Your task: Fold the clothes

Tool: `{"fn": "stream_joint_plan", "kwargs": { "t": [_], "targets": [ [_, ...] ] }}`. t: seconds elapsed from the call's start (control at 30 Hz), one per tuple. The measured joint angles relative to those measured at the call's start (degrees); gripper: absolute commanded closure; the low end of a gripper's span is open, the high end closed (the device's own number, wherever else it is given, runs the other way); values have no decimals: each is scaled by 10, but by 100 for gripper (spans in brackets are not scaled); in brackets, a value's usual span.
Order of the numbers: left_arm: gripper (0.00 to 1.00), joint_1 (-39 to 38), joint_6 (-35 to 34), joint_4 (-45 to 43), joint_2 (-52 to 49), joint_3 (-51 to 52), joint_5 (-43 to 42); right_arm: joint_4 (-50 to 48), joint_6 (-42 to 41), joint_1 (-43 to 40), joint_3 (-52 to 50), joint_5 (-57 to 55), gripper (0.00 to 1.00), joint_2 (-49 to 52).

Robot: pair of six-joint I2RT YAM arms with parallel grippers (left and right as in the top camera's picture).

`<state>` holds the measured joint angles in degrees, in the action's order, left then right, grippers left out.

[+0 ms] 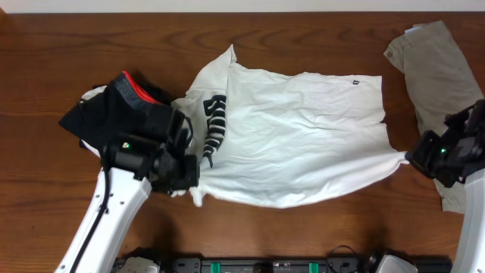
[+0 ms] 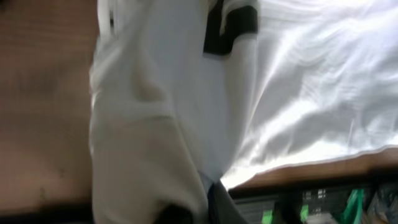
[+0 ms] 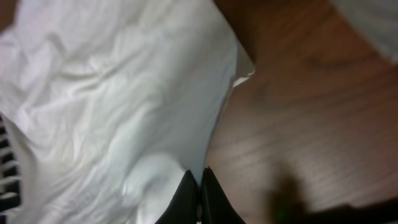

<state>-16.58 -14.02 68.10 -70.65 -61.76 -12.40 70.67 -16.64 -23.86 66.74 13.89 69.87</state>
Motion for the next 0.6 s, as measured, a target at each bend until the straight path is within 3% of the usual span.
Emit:
{"fn": "stream_joint_plan", "kwargs": {
  "t": [0.1, 0.13, 0.2, 0.27, 0.43, 0.6],
  "targets": [
    [93, 3, 16, -54, -46, 0, 10, -14, -1, 0, 1, 0, 99, 7],
    [88, 5, 22, -71, -71, -1, 12, -19, -1, 0, 1, 2, 99, 12],
    [63, 10, 37, -101, -132, -2, 15, -30, -1, 0, 1, 6, 99, 21],
    [54, 13, 43, -122, -195, -2, 19, -38, -1, 2, 1, 7, 99, 31],
    [49, 15, 53, -117, -281, -2, 23, -46, -1, 13, 1, 10, 99, 49],
    [48, 15, 55, -87, -244, -2, 23, -54, -1, 15, 1, 11, 99, 51]
  ]
}}
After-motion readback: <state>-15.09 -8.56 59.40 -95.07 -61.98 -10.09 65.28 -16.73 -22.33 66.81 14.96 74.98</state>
